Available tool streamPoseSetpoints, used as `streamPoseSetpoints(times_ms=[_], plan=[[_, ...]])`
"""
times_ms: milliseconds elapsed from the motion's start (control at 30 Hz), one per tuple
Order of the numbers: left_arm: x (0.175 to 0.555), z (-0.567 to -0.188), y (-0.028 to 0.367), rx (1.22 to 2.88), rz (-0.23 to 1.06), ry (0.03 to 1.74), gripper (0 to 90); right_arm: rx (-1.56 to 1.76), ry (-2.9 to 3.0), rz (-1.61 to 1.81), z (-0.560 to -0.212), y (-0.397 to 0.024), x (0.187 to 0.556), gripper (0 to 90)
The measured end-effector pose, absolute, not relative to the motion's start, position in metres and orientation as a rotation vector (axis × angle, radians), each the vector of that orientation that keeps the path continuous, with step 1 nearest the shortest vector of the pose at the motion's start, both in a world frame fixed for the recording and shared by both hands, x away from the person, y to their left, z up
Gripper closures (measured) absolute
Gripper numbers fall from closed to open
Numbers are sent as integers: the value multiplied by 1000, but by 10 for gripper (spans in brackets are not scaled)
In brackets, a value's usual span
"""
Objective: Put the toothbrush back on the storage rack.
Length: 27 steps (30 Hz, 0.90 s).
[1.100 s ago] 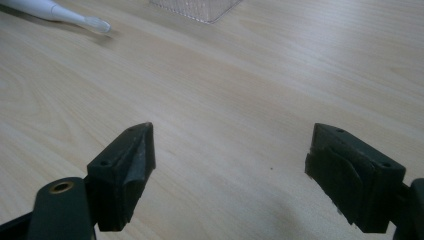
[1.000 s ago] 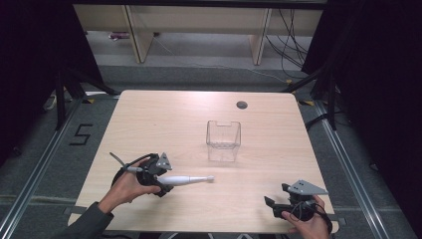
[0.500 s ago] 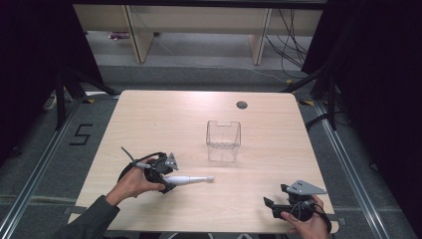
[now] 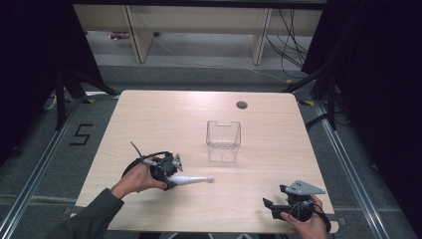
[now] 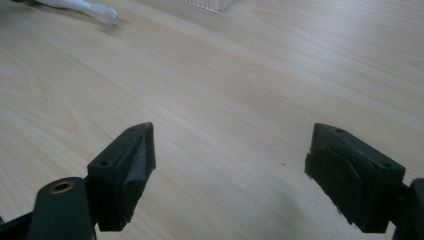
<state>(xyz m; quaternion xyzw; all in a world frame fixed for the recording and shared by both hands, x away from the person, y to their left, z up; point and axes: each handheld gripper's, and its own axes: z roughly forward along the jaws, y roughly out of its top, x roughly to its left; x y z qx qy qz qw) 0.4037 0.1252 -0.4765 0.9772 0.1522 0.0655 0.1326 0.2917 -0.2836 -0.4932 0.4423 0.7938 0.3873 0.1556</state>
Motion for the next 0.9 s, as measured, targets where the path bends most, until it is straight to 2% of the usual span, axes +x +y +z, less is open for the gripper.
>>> streamPoseSetpoints(times_ms=[533, 900], plan=[[411, -479, 115, 2918, 111, 434, 643, 1279, 2299, 1097, -495, -283, 292, 196], [416, -478, 108, 2975, 93, 421, 656, 1263, 2309, 1092, -495, -283, 292, 199]])
